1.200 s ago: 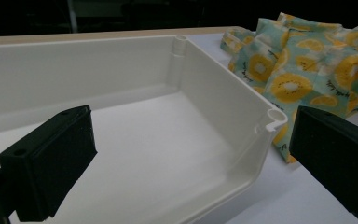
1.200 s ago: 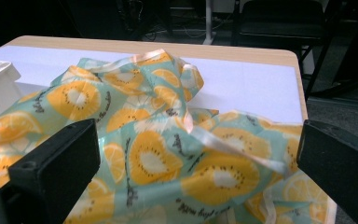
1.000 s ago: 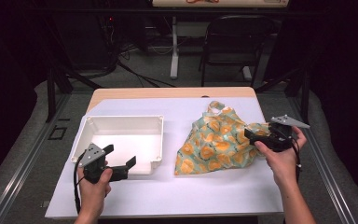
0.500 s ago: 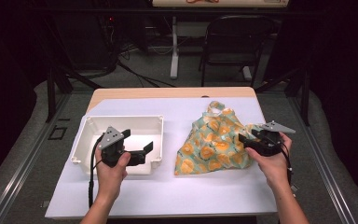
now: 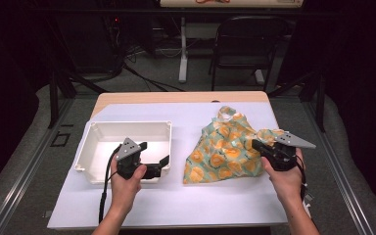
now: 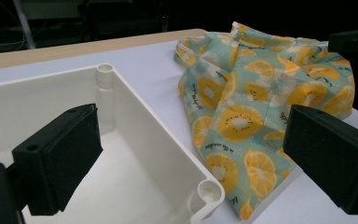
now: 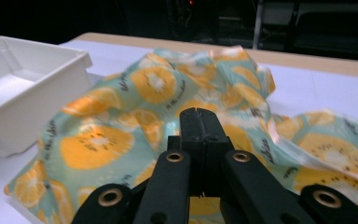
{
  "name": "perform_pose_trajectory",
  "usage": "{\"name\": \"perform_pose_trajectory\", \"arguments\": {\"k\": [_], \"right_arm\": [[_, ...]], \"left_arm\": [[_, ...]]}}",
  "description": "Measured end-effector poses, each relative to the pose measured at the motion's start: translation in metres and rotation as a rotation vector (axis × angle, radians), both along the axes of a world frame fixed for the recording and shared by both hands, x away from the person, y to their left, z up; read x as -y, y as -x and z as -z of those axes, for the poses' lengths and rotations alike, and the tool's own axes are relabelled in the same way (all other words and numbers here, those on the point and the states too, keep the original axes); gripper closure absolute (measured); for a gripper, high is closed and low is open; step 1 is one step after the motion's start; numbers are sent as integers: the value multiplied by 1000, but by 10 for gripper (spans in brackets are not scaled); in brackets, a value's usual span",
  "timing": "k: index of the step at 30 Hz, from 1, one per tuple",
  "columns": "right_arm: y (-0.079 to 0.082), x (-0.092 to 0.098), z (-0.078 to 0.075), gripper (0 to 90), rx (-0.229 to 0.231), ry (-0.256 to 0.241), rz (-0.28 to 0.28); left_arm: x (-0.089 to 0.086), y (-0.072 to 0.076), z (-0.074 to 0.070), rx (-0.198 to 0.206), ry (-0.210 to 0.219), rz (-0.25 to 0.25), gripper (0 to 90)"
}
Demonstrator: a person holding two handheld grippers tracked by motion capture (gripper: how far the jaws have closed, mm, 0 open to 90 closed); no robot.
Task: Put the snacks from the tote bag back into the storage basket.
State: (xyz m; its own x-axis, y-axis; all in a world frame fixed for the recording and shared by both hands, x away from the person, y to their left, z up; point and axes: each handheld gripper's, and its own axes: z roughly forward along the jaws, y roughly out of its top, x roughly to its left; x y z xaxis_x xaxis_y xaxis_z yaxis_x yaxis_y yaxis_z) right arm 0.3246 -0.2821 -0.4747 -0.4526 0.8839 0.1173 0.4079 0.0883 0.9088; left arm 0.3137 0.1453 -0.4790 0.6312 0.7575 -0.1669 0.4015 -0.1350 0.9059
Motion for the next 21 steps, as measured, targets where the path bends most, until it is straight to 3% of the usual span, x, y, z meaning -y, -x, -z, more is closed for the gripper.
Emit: {"name": "perform_pose_trajectory", "arguments": {"k": [4, 5, 6, 7, 9, 12, 14, 16, 19, 21], "right_arm": [[5, -4, -8, 900, 46, 16, -12], [3, -4, -10, 878, 56, 36, 1], [0, -3, -11, 770, 60, 47, 25], [-7, -2, -11, 649, 39, 44, 39], [-22, 2, -6, 502, -24, 38, 57], [-40, 3, 6, 290, -75, 2, 120], [-48, 2, 12, 265, -111, 1, 131], [-51, 0, 17, 290, -146, 9, 121], [-51, -3, 22, 605, -170, 30, 84], [-48, -4, 21, 806, -168, 17, 57]], "left_arm": [[3, 0, 2, -6, -6, 8, 55], [3, 0, 2, -11, -1, 9, 57], [3, 0, 2, -11, -1, 9, 57], [5, -2, 4, -18, 12, 12, 57], [7, -4, 6, -27, 10, 13, 60], [10, -5, 8, -35, 6, 18, 62], [11, -4, 9, -35, -5, 21, 64], [10, -5, 10, -37, -2, 18, 66], [9, -5, 11, -43, 11, 16, 68], [9, -5, 11, -41, 18, 16, 74]]}}
